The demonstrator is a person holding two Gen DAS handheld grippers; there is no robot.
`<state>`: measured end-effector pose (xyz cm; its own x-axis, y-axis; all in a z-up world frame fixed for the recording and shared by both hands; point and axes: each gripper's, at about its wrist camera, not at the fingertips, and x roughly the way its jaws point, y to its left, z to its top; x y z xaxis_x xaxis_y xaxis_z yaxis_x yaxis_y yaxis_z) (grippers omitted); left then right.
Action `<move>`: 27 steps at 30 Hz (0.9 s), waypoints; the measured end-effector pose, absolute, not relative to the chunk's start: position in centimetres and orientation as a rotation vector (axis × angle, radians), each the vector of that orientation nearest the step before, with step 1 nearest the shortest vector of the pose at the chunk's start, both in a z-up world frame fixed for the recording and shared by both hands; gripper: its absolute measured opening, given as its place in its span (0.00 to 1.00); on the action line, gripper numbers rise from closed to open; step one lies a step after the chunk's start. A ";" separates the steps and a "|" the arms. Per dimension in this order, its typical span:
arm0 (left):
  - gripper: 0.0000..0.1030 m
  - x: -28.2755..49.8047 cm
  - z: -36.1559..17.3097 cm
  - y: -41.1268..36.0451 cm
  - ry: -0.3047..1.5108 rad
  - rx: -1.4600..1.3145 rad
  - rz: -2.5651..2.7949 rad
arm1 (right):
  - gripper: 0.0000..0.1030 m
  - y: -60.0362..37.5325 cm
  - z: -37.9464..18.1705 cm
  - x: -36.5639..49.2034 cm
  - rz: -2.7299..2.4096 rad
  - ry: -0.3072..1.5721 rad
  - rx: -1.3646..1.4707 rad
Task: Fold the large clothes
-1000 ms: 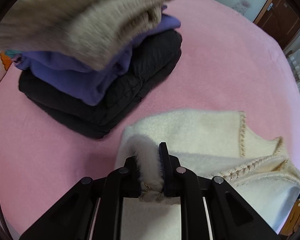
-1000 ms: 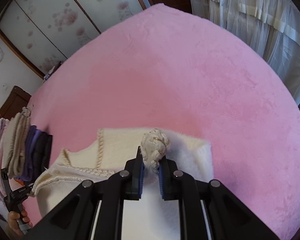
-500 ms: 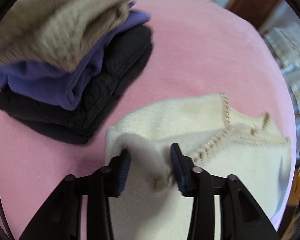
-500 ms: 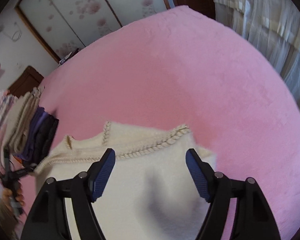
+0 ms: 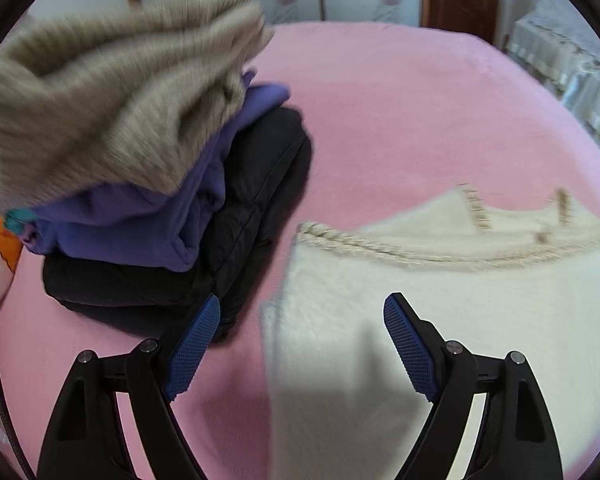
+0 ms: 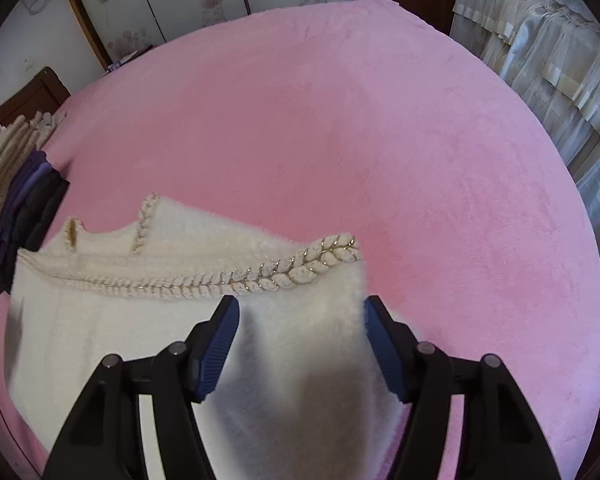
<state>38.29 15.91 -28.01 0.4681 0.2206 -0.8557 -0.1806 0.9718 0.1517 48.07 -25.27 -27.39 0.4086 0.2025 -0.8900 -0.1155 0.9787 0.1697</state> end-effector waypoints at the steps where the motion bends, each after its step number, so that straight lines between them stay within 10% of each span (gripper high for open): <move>1: 0.81 38.8 -28.6 16.1 1.064 0.045 0.255 | 0.61 -25.2 -27.8 48.3 0.200 1.138 0.082; 7: 0.63 41.3 -31.6 14.7 1.100 0.131 0.199 | 0.60 -25.9 -29.4 49.5 0.198 1.155 0.150; 9: 0.05 41.9 -32.2 14.0 1.123 0.148 0.177 | 0.41 -25.8 -29.5 49.4 0.238 1.141 0.163; 11: 0.06 42.2 -32.6 12.6 1.125 0.257 0.226 | 0.09 -25.4 -29.7 49.4 0.259 1.145 0.169; 27: 0.05 43.2 -35.3 9.9 1.051 0.482 0.479 | 0.07 -24.6 -30.5 49.1 0.090 1.045 0.128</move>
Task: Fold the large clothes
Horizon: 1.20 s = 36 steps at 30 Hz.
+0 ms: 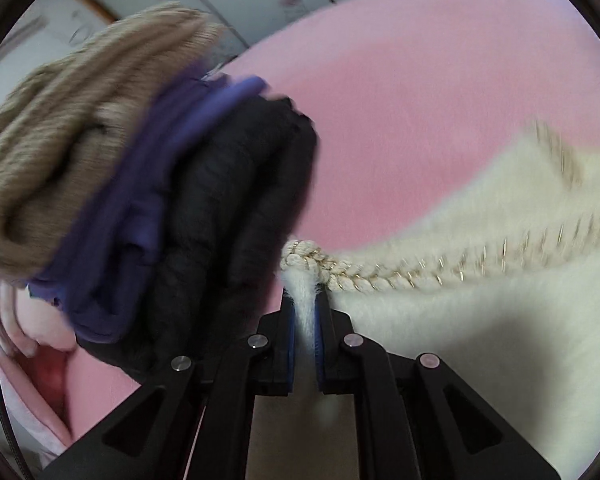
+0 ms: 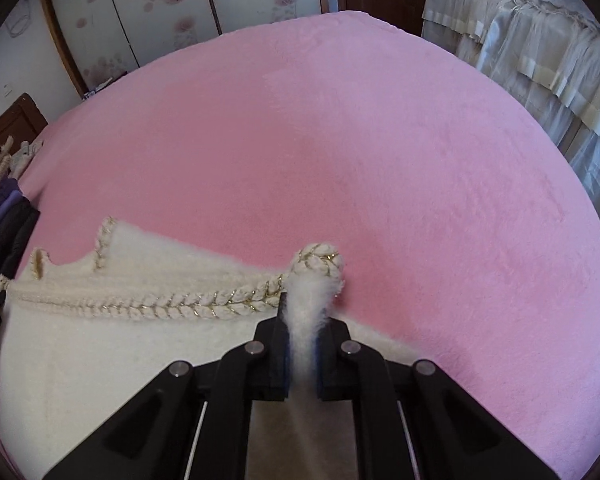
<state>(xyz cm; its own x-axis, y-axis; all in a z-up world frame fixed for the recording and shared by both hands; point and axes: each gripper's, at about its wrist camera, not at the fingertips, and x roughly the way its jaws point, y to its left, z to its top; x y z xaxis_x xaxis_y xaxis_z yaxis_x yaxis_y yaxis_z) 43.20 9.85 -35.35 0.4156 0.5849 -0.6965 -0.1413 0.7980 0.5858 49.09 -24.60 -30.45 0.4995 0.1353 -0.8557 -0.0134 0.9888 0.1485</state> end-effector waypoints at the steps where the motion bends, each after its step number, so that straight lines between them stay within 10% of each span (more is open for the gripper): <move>1: 0.05 43.2 -35.6 9.7 1.048 0.495 0.484 | 0.07 -24.7 -30.5 49.0 0.087 1.046 0.120; 5: 0.14 43.3 -34.9 10.1 1.056 0.456 0.468 | 0.14 -24.6 -29.6 49.0 0.076 1.067 0.119; 9: 0.65 42.5 -32.2 10.1 1.063 0.439 0.453 | 0.21 -24.5 -26.6 47.9 0.010 1.060 0.095; 13: 0.68 39.4 -26.4 8.9 0.965 0.335 0.416 | 0.26 -22.6 -21.6 44.2 0.079 0.954 0.110; 16: 0.89 36.2 -22.9 8.0 0.903 0.239 0.436 | 0.41 -19.6 -18.5 40.4 0.134 0.902 0.133; 24: 0.90 25.2 -24.8 3.4 0.909 0.068 0.459 | 0.40 -6.1 -19.7 30.0 0.238 0.933 0.009; 27: 0.78 23.0 -27.5 4.1 0.994 0.022 0.529 | 0.12 -3.6 -23.4 28.7 0.263 1.019 -0.039; 36: 0.81 19.2 -30.5 8.9 0.973 0.052 0.593 | 0.07 -14.5 -26.1 27.2 -0.084 0.984 -0.168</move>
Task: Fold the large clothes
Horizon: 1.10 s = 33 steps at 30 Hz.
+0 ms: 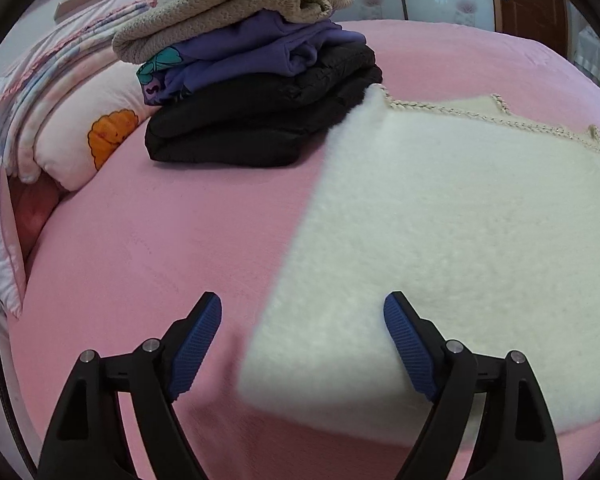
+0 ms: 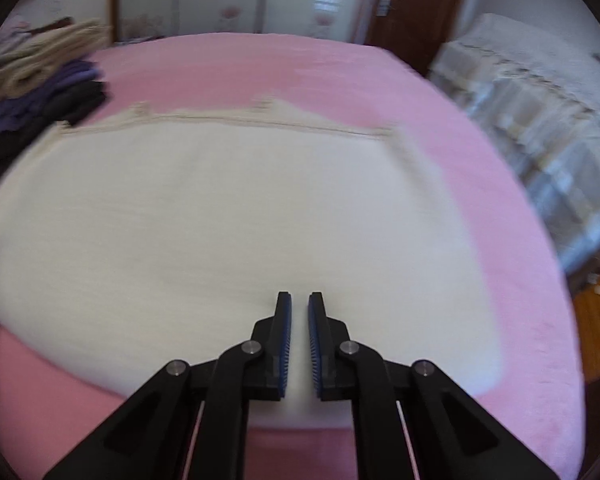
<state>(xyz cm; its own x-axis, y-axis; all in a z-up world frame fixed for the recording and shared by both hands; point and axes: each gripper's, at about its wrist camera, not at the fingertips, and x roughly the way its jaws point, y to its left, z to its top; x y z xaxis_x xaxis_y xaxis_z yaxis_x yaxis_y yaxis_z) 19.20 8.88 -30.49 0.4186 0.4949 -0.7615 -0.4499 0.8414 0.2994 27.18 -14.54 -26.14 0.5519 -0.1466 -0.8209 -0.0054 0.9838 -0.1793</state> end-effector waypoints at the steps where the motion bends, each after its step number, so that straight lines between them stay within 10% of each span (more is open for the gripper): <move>1: 0.82 19.3 -30.7 9.4 0.967 0.051 0.586 | 0.07 -16.6 -26.3 27.5 -0.143 0.996 -0.170; 33: 0.86 19.9 -22.2 12.1 1.140 -0.257 0.441 | 0.12 -17.5 -16.9 27.3 -0.101 0.979 0.245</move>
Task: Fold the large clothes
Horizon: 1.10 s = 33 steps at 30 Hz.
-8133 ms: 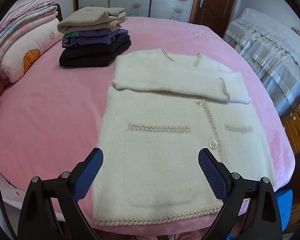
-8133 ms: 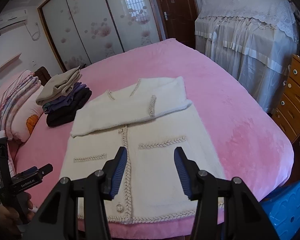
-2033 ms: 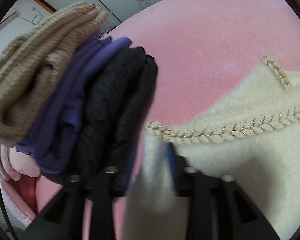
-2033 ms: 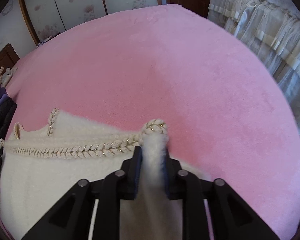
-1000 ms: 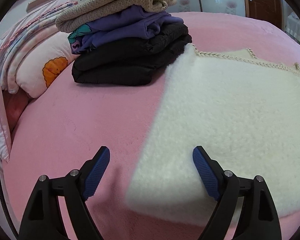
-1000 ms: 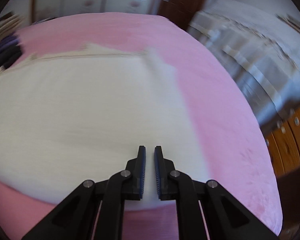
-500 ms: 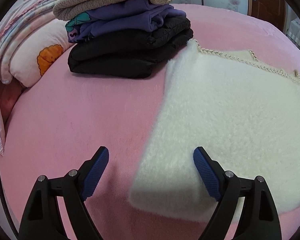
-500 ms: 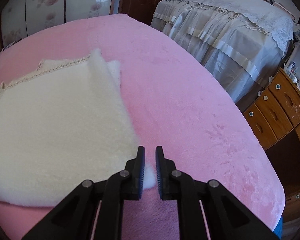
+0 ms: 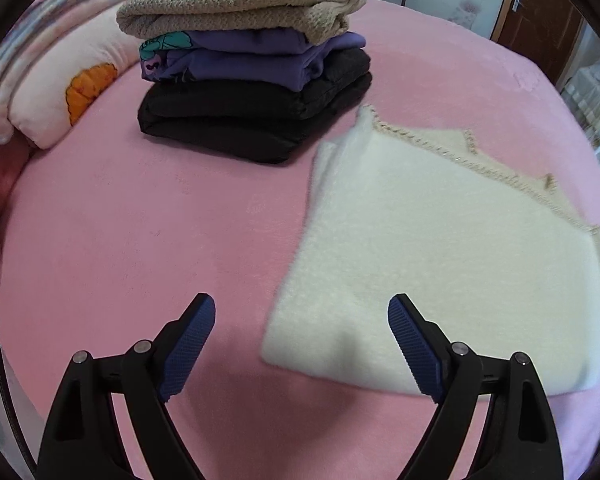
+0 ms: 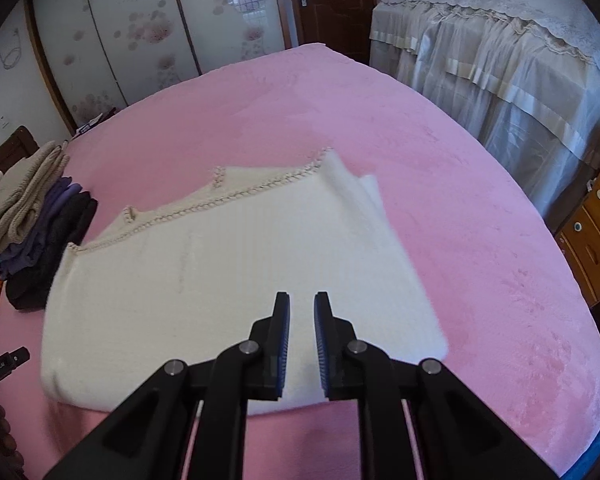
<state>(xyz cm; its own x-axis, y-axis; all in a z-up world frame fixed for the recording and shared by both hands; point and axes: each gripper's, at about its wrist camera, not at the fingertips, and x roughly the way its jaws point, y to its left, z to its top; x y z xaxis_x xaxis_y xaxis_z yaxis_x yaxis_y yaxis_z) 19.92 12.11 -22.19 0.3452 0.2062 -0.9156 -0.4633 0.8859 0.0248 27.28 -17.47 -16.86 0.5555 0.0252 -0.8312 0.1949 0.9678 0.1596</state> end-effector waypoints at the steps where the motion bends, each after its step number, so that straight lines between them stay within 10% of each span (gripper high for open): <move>1: 0.86 19.8 -21.7 12.1 1.140 -0.304 0.418 | 0.12 -16.9 -16.5 27.6 -0.080 0.984 0.248; 8: 0.86 18.3 -20.5 10.8 1.112 -0.482 0.327 | 0.33 -12.0 -13.6 29.4 0.066 0.932 0.215; 33: 0.99 17.5 -35.8 10.2 0.880 -0.947 0.163 | 0.32 -2.7 -23.3 32.7 0.325 0.950 0.066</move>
<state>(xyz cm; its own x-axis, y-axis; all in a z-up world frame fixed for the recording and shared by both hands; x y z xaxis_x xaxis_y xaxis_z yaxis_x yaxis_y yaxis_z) 17.51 10.19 -35.83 0.6529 -0.2404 -0.7183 -0.4818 0.5998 -0.6388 32.75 -2.70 -23.33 0.5373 0.3019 -0.7875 -0.2442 0.9494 0.1974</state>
